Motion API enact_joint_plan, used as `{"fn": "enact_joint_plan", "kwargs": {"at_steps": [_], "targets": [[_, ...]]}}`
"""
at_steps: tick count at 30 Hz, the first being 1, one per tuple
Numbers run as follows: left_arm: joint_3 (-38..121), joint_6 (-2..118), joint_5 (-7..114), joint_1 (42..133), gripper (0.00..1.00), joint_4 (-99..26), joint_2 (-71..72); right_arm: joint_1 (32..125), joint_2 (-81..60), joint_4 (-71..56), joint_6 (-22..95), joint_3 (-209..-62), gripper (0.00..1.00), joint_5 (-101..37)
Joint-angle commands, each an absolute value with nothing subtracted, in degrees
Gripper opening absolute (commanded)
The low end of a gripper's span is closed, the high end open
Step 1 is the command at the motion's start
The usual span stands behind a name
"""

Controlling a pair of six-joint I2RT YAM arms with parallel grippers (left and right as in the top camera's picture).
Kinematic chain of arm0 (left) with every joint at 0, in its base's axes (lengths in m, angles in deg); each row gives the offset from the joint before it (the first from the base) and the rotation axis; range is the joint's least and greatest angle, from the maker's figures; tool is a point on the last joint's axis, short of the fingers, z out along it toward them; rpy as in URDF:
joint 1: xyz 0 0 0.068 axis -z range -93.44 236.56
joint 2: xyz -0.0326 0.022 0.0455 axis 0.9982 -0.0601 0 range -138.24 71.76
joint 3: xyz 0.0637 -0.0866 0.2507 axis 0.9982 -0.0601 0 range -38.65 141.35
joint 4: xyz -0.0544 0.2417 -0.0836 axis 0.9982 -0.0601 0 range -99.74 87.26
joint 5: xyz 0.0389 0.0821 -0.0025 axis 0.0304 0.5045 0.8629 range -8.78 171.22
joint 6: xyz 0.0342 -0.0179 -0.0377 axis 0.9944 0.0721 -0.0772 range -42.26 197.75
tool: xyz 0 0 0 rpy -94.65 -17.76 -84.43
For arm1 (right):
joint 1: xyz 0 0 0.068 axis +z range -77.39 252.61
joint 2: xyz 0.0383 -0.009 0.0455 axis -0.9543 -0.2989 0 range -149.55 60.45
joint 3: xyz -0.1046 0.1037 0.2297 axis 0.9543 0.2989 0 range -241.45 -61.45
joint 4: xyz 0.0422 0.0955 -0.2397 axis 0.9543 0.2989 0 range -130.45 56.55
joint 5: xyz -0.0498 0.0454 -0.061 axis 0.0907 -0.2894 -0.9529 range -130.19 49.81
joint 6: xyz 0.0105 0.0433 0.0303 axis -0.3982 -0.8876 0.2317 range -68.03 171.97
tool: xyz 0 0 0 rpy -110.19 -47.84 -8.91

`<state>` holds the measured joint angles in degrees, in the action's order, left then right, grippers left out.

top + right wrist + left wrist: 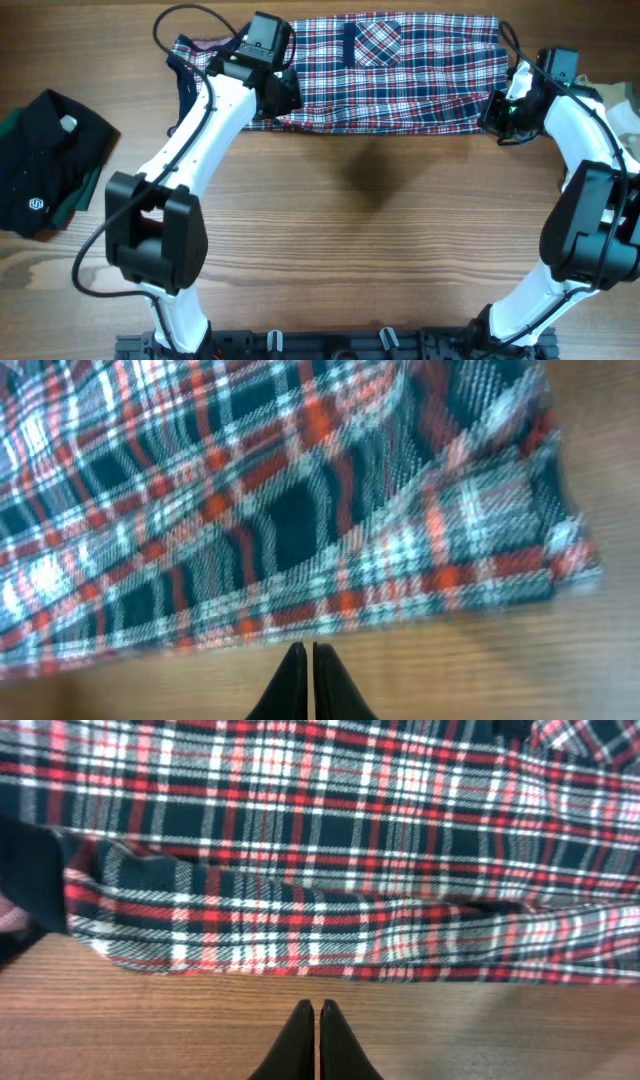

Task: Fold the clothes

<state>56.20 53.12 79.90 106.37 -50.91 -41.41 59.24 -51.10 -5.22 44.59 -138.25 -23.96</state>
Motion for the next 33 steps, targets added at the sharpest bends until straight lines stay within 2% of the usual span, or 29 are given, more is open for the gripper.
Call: {"fn": "enact_joint_plan", "kwargs": {"at_steps": [1, 18, 24, 29, 33], "targets": [[55.67, 54.0, 80.25, 106.33, 0.04, -48.09, -43.27, 59.31, -51.76, -9.29, 45.9, -135.8, 0.04, -27.94], [55.67, 53.95, 80.25, 106.33, 0.04, -47.65, -43.38, 61.41, -58.82, -22.67, 45.97, -132.37, 0.04, -27.37], [55.67, 53.95, 80.25, 106.33, 0.04, -47.5, -43.38, 62.59, -58.23, -20.33, 45.36, -135.58, 0.04, -20.9], [55.67, 53.98, 80.27, 106.33, 0.05, -47.5, -43.38, 62.52, -56.32, -10.69, 47.76, -137.52, 0.04, -38.34], [55.67, 54.0, 80.27, 106.33, 0.06, -47.58, -43.38, 62.46, -56.32, -9.66, 49.01, -137.5, 0.04, -46.95]]}}
